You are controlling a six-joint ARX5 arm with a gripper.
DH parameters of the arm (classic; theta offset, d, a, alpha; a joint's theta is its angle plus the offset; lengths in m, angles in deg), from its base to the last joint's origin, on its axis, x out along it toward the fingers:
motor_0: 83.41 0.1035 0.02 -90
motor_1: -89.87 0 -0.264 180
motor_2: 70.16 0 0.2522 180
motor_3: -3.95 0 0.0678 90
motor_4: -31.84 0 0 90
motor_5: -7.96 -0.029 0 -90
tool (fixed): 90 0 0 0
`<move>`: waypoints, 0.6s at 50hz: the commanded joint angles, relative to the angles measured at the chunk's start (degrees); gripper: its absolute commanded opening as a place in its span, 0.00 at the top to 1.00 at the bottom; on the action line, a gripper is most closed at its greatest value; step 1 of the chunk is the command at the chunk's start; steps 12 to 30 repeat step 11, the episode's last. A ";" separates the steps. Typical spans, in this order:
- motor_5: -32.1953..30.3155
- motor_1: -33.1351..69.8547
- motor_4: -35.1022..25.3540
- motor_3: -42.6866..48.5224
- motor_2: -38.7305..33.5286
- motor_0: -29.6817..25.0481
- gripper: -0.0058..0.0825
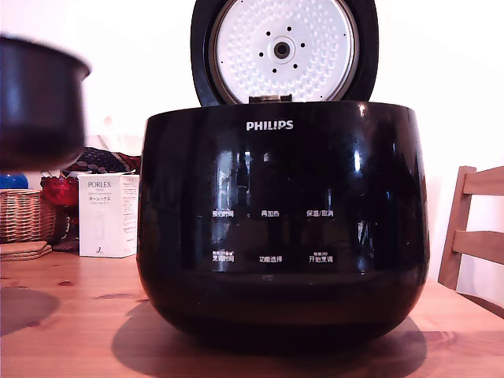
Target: Pick up the metallic pot next to the rice cooker
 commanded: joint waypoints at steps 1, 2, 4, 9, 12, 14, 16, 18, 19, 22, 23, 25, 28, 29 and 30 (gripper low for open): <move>0.26 -1.60 1.36 -1.01 1.44 -0.24 0.96; 0.28 -1.57 1.40 -1.01 1.44 -0.24 0.96; 0.28 -1.57 1.38 -1.01 1.44 -0.24 0.96; 0.28 -1.57 1.46 -1.01 1.44 -0.22 0.96; 0.28 -1.57 1.66 -1.01 1.44 -0.24 0.96; 0.28 -1.57 1.66 -1.01 1.44 -0.24 0.96; 0.28 -1.57 1.66 -1.01 1.44 -0.24 0.96; 0.28 -1.57 1.66 -1.01 1.44 -0.24 0.96; 0.28 -1.57 1.66 -1.01 1.44 -0.24 0.96; 0.28 -1.57 1.66 -1.01 1.44 -0.24 0.96; 0.28 -1.57 1.66 -1.01 1.44 -0.24 0.96; 0.28 -1.57 1.66 -1.01 1.44 -0.24 0.96; 0.28 -1.57 1.66 -1.01 1.44 -0.24 0.96; 0.28 -1.57 1.66 -1.01 1.44 -0.24 0.96; 0.28 -1.57 1.66 -1.01 1.44 -0.24 0.96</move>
